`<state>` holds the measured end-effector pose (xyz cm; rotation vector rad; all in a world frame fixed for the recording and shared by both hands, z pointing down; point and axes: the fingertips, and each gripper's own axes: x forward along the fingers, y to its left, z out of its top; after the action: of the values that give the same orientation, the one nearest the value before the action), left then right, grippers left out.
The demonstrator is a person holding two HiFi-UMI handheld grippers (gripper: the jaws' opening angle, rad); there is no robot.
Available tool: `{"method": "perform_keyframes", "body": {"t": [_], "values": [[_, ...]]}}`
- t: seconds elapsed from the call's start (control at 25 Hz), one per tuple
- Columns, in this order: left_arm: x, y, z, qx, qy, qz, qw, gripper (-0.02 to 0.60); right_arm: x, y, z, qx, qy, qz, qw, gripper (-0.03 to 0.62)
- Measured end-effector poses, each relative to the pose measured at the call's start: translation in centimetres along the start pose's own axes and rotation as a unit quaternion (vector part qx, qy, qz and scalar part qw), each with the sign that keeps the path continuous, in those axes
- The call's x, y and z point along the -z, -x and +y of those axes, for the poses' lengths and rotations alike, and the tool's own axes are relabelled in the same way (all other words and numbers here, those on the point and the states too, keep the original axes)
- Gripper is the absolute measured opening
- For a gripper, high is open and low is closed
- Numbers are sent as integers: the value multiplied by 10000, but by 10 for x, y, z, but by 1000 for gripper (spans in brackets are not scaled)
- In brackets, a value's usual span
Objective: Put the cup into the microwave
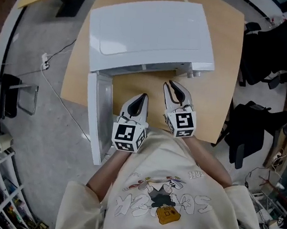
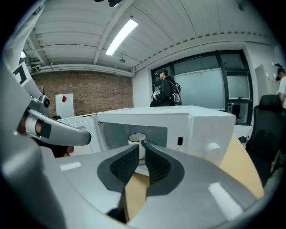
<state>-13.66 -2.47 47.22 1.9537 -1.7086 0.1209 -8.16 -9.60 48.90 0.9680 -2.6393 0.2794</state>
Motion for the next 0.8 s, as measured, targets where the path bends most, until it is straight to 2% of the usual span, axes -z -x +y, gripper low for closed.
{"method": "perform_keyframes", "body": {"t": [0.04,0.08,0.24,0.48,0.8], "values": [[-1,-5,-7,92,-57,14,9999,5,2,8,-6,83,-28,42,10000,21],[-1,-10,-14,188,-115,27,9998,5,5,16,-10,131,-64,120,9998,6],[3,-28,-36,487,-392,135,9980,5,26,51,-23,313,-306,436,9981,5],[14,-41,-57,697,-667,280,9949,5,39,91,-57,793,-589,483,9939,5],[18,-44,-69,773,-772,349,9934,5,46,105,-60,812,-676,515,9931,5]]}}
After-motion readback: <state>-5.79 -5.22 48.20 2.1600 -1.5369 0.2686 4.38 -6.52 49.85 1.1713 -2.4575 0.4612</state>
